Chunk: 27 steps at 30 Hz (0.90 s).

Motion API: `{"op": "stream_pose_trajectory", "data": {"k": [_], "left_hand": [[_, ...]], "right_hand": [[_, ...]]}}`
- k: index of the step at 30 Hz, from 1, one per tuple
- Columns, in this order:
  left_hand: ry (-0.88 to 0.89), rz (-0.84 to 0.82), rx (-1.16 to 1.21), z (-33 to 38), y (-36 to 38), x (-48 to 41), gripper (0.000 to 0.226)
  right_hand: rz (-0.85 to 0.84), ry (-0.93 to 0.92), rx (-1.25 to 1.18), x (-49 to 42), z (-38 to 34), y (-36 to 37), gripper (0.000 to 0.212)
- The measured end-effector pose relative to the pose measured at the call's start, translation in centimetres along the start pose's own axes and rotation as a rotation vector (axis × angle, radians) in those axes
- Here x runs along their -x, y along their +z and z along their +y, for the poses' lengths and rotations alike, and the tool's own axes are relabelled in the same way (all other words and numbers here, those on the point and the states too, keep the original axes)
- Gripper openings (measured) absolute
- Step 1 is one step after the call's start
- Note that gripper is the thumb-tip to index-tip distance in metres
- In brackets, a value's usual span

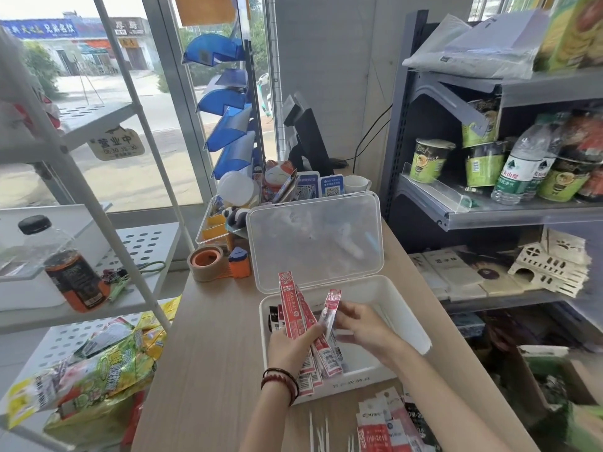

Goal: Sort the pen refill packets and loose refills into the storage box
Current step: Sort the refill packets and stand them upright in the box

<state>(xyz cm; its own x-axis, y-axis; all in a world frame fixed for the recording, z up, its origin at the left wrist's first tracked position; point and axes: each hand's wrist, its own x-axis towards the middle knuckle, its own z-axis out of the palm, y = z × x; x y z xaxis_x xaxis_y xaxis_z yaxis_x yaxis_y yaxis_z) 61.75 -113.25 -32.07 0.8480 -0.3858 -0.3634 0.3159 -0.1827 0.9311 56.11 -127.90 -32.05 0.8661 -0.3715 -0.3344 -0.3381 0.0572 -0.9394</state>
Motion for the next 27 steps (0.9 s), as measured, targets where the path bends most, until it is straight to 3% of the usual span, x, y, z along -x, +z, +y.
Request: {"op": "stream_pose_trajectory", "data": {"k": [3, 9, 12, 18, 24, 27], "left_hand": [[-0.007, -0.017, 0.021, 0.0, 0.1, 0.1, 0.015], [0.004, 0.045, 0.121, 0.2, -0.2, 0.4, 0.009], [0.089, 0.029, 0.073, 0.3, -0.1, 0.3, 0.01], [0.196, 0.108, -0.109, 1.0, -1.7, -0.1, 0.008], [0.135, 0.047, 0.02, 1.1, -4.3, 1.0, 0.013], [0.089, 0.009, 0.029, 0.7, -4.2, 1.3, 0.023]], "right_hand": [[-0.072, 0.082, -0.006, 0.4, 0.7, 1.6, 0.022], [-0.25, 0.095, -0.406, 0.6, 0.1, 1.9, 0.03], [-0.255, 0.086, -0.357, 0.6, 0.5, 1.8, 0.028], [-0.074, -0.016, -0.29, 0.2, -1.0, 2.5, 0.016], [0.246, -0.061, -0.323, -1.4, -1.9, 2.0, 0.019], [0.416, -0.015, -0.173, -2.2, -0.6, 1.8, 0.014]]}}
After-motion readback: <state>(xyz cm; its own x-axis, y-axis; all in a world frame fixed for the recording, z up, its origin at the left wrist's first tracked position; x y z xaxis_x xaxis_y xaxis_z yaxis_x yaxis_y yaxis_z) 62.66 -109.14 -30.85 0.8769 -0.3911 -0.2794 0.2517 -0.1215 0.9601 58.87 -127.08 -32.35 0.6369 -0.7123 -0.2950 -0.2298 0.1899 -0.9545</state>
